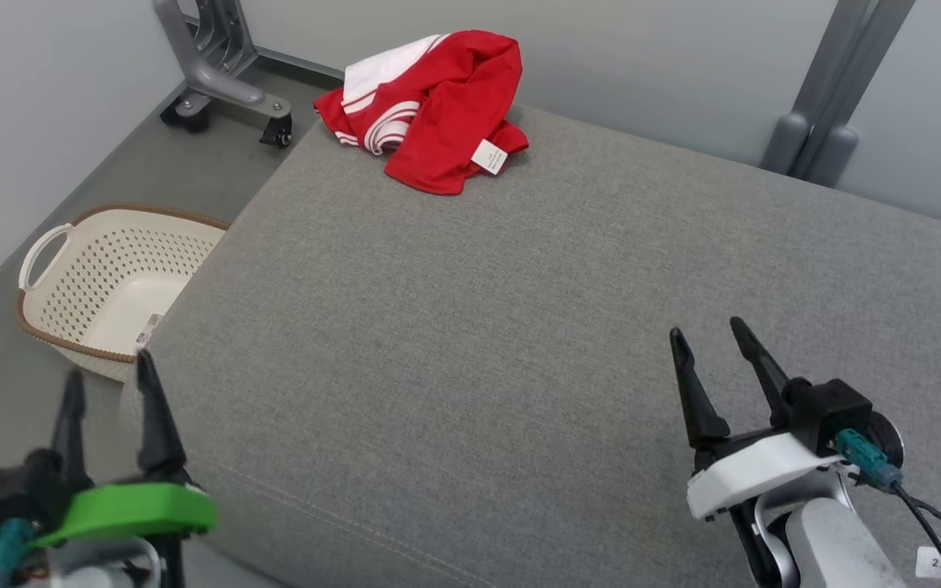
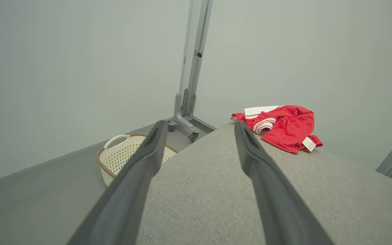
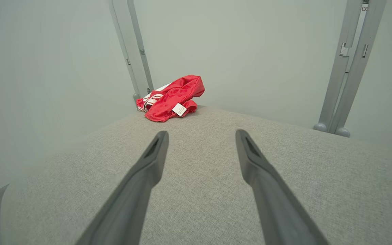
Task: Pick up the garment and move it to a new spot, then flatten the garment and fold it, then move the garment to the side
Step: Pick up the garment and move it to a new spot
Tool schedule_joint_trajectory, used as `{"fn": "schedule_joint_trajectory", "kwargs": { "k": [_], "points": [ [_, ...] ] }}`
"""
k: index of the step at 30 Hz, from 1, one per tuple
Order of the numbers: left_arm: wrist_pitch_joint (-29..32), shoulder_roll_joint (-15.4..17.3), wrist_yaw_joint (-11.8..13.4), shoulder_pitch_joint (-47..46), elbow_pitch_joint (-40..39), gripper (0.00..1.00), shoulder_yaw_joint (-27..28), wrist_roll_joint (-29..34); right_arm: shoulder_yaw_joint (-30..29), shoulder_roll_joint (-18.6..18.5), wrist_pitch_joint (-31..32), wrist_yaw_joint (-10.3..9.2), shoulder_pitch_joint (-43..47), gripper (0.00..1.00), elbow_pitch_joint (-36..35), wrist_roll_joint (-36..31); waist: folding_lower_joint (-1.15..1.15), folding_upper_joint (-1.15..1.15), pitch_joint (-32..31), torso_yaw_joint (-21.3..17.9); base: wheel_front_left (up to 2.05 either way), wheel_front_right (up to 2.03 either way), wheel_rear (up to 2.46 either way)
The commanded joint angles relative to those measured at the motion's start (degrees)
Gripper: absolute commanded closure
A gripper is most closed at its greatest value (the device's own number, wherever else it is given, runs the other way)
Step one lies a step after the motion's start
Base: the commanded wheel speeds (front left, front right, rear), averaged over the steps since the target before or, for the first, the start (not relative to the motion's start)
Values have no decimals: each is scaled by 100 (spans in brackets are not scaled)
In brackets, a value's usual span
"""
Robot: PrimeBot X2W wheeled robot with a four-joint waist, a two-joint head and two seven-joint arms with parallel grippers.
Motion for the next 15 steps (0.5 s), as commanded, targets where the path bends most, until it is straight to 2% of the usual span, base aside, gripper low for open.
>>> {"fn": "schedule_joint_trajectory", "kwargs": {
  "k": [1, 4, 8, 11, 15],
  "points": [
    [-2, 180, -1, -353, -103, 0, 143, 33, -42, -26, 5, -9, -158, 0, -75, -148, 0, 0, 529, -441, 0, 0, 0],
    [3, 491, 0, -987, -214, 0, 296, 128, -185, -31, 80, -9, -381, 0, -253, -423, 0, 0, 872, -671, 0, 0, 0],
    [251, 1066, -84, -2138, -176, 0, 354, 254, -397, -28, 208, -9, -700, 0, -653, -780, 0, 0, 1384, -975, 0, 0, 0],
    [556, 1395, -204, -3095, 46, 0, 282, 302, -517, -28, 348, -9, -909, 0, -998, -989, 0, 0, 1779, -1212, 0, 0, 0],
    [937, 1670, -396, -4281, 604, 0, 145, 258, -632, -46, 498, -10, -1094, 0, -1542, -1189, 0, 0, 2288, -1472, 0, 0, 0]
  ]
}}
